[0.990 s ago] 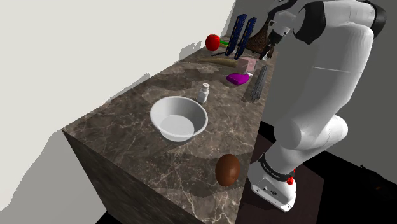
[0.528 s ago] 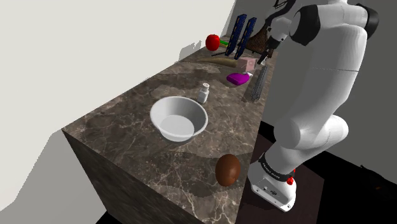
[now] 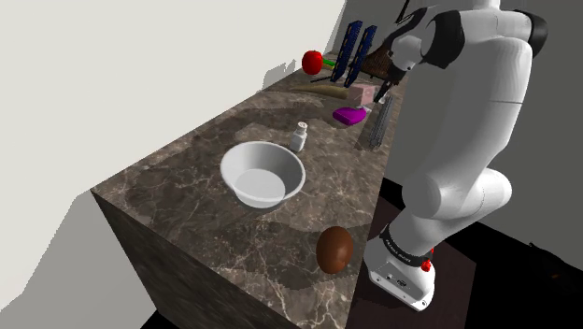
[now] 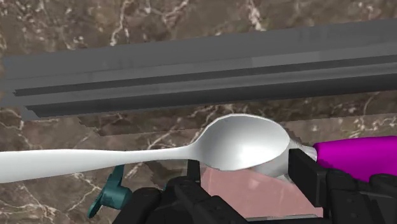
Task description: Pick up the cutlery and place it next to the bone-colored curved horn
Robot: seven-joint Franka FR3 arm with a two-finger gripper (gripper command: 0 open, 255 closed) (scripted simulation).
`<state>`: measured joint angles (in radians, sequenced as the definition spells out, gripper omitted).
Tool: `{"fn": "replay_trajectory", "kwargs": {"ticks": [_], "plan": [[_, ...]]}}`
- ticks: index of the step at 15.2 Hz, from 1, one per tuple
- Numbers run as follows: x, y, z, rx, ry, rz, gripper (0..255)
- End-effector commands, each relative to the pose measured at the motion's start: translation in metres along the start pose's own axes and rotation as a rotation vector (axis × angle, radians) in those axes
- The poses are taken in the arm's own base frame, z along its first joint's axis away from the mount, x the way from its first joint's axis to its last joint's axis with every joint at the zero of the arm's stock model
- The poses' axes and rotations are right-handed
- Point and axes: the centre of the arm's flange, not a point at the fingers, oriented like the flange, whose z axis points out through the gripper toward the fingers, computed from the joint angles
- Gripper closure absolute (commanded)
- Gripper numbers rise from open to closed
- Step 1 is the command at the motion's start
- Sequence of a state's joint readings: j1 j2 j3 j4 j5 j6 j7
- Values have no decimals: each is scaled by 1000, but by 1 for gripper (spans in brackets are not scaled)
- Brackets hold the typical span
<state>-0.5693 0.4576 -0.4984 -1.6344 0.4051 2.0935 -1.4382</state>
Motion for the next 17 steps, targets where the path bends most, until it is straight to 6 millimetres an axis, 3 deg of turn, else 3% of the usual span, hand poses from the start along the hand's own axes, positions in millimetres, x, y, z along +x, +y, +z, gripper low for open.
{"fn": "replay_trajectory", "kwargs": {"ticks": [1, 6, 14, 15, 17], "plan": [[-2, 0, 11, 0, 0, 0, 255], [-7, -1, 39, 0, 0, 0, 255], [-7, -1, 39, 0, 0, 0, 255], [-7, -1, 39, 0, 0, 0, 0], [-7, -2, 39, 0, 0, 0, 0]]}}
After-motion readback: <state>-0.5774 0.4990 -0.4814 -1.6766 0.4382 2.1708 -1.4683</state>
